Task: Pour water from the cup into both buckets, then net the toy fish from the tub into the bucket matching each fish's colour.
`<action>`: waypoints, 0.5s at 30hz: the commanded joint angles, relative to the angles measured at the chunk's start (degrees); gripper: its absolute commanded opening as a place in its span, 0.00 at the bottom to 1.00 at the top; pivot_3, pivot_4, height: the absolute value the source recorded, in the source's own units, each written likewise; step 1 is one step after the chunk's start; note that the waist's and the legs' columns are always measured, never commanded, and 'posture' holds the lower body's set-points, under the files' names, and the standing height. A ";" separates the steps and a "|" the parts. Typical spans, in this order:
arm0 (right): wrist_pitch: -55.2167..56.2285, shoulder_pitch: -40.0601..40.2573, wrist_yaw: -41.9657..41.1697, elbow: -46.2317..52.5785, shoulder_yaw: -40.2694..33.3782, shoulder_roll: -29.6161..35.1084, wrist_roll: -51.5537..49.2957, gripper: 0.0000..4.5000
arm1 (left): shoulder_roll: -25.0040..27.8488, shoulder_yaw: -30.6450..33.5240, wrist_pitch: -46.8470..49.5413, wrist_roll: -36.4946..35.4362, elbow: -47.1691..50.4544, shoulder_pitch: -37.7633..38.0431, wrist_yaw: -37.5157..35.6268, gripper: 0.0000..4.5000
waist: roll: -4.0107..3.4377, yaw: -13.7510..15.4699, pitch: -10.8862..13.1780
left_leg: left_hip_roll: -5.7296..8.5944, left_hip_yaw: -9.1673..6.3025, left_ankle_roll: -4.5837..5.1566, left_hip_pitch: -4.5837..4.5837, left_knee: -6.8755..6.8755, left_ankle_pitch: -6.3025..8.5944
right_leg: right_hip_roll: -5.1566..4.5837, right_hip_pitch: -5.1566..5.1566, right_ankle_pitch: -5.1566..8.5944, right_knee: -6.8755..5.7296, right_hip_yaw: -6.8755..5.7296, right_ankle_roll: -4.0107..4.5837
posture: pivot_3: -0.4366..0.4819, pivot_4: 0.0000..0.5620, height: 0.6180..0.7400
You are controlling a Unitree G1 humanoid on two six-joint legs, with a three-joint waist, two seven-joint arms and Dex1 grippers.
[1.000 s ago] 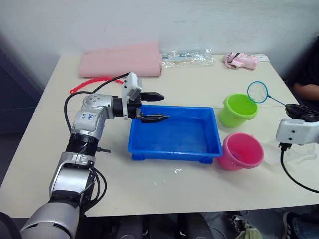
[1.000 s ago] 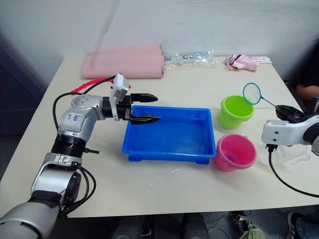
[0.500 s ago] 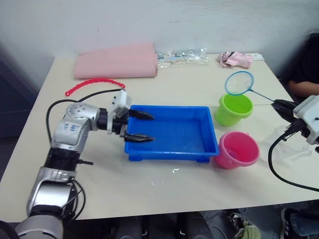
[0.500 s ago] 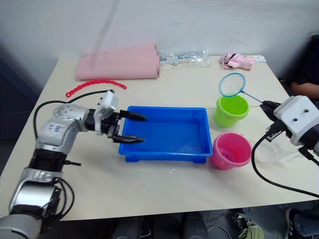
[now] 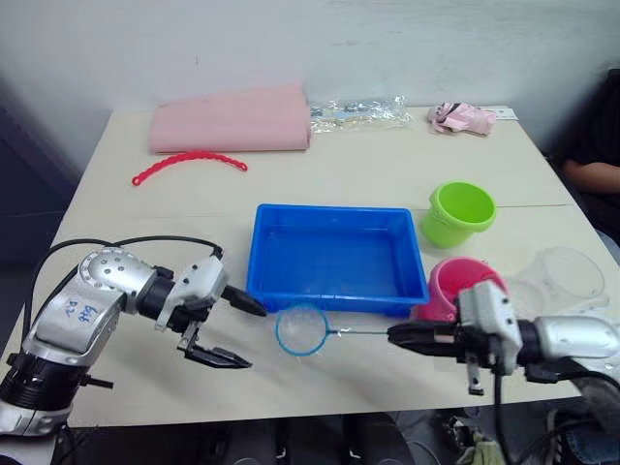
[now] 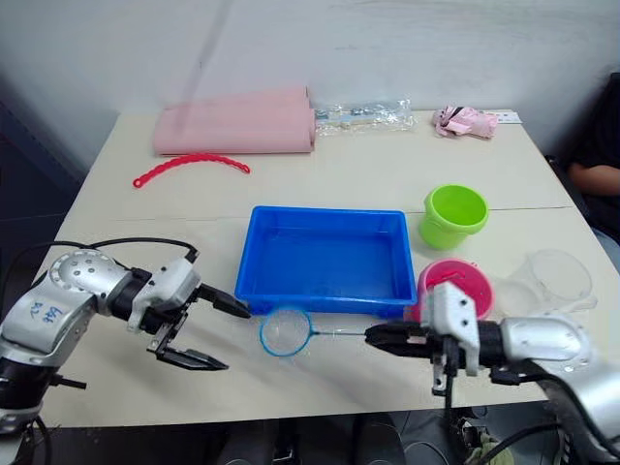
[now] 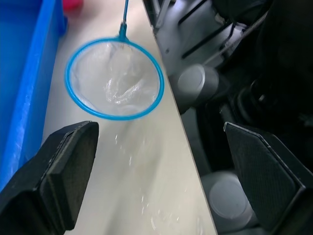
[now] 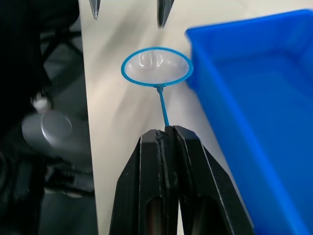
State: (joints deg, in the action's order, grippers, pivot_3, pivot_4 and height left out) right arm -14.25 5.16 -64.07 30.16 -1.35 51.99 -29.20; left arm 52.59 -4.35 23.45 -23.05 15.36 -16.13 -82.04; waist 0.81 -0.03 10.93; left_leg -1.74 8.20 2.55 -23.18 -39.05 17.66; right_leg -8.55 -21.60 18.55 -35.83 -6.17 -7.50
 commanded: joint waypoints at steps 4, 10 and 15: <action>18.10 -0.89 -0.78 -11.59 8.89 -5.65 14.77 0.00 | 2.25 2.13 -5.50 2.31 2.11 6.78 2.14 0.99 | 0.00 -0.16 0.00 | -0.05 0.06 -0.04 0.00 0.00 0.00 | 0.02 -0.07 0.02 -0.04 -0.01 0.04 | 0.48 0.27 0.98; 23.36 -1.92 0.37 -19.35 10.39 -8.12 18.92 0.48 | 2.99 2.81 -4.60 1.05 2.24 8.15 3.50 1.00 | -0.01 -0.03 0.01 | -0.05 0.06 -0.07 0.00 0.00 0.01 | -0.01 -0.08 0.04 -0.07 0.00 0.07 | 0.48 0.27 0.98; 20.02 3.87 0.77 -14.71 2.51 -3.90 14.39 0.99 | 3.43 4.06 0.41 -2.94 -0.21 5.66 2.49 1.00 | -0.13 0.15 0.06 | -0.08 0.05 -0.10 0.00 0.00 0.02 | 0.01 -0.09 0.06 -0.12 -0.03 0.11 | 0.48 0.27 0.98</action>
State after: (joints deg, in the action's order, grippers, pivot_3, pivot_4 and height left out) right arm 7.40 7.03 -63.30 11.54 6.26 45.74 -11.43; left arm 55.02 -2.44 22.04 -23.58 15.11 -9.38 -78.72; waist 0.68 0.12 10.99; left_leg -1.80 8.23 2.45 -23.19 -39.05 17.69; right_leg -8.55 -21.68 18.62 -35.95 -6.20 -7.38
